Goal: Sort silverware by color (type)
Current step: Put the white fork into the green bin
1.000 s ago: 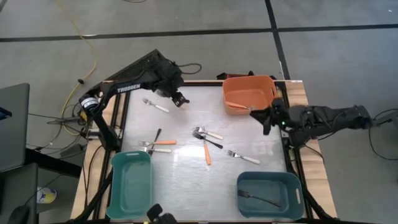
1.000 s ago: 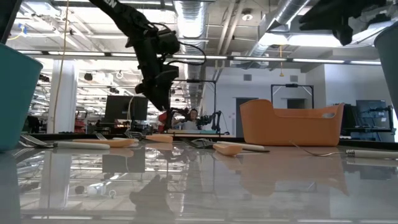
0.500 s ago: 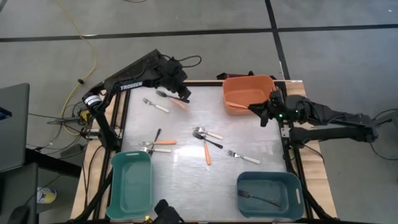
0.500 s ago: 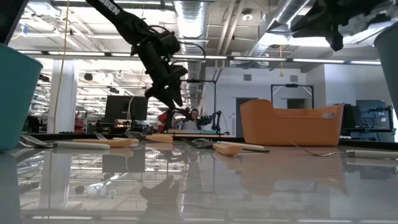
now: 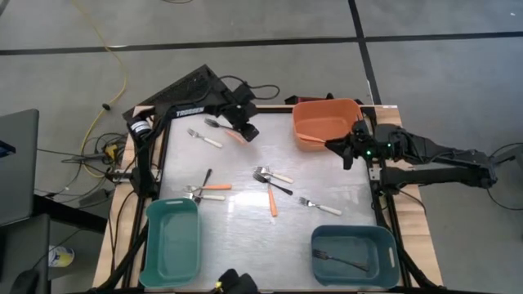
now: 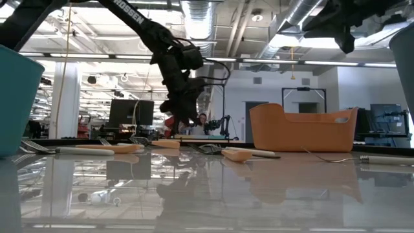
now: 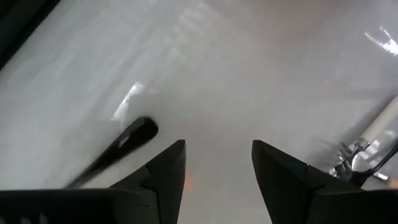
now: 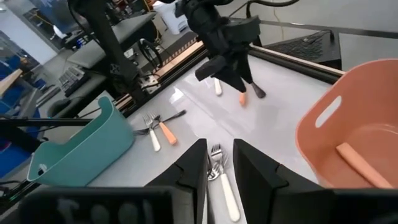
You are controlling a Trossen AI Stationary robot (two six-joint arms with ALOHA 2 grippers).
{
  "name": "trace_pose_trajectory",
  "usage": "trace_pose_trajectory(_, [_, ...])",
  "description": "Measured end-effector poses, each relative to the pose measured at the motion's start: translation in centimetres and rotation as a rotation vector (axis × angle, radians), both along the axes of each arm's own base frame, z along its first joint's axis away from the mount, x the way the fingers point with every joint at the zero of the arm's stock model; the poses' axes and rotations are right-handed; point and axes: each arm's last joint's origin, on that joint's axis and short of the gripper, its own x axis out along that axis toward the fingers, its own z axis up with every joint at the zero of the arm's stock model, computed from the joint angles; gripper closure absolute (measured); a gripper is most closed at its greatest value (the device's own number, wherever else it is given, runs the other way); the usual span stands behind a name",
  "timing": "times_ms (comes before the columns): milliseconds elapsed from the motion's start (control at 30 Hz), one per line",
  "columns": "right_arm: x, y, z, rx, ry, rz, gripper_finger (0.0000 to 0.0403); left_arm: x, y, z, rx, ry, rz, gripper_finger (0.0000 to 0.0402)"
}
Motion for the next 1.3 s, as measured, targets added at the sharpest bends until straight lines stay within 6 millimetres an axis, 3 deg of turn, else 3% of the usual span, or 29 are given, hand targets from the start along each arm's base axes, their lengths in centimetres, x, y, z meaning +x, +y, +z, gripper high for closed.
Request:
trace_pose_trajectory(267, [0.0,0.0,-0.1,-0.001,0.007,0.000,0.0302,0.6,-1.4,0.4,0.157,0.070,-0.325,0.0233])
trace_pose_trajectory(567, [0.0,0.0,-0.1,-0.055,0.026,0.035,0.0302,0.1,-2.6,0.2,0.359,0.358,-0.704,0.0233])
trace_pose_trajectory(833, [0.0,0.2,0.0,-0.080,0.028,0.102,0.0302,1.3,-3.4,-1.9,0.432,0.500,-0.772,0.0233])
trace_pose_trajectory(1033, [0.1,0.4,0.0,-0.066,0.023,0.163,0.0302,2.3,-4.6,-1.8,0.460,0.458,-0.807,0.0233])
trace_pose_trajectory(1300, [0.1,0.4,0.0,-0.082,0.027,0.192,0.0302,4.7,-7.5,-1.5,0.451,0.236,-0.894,0.0233])
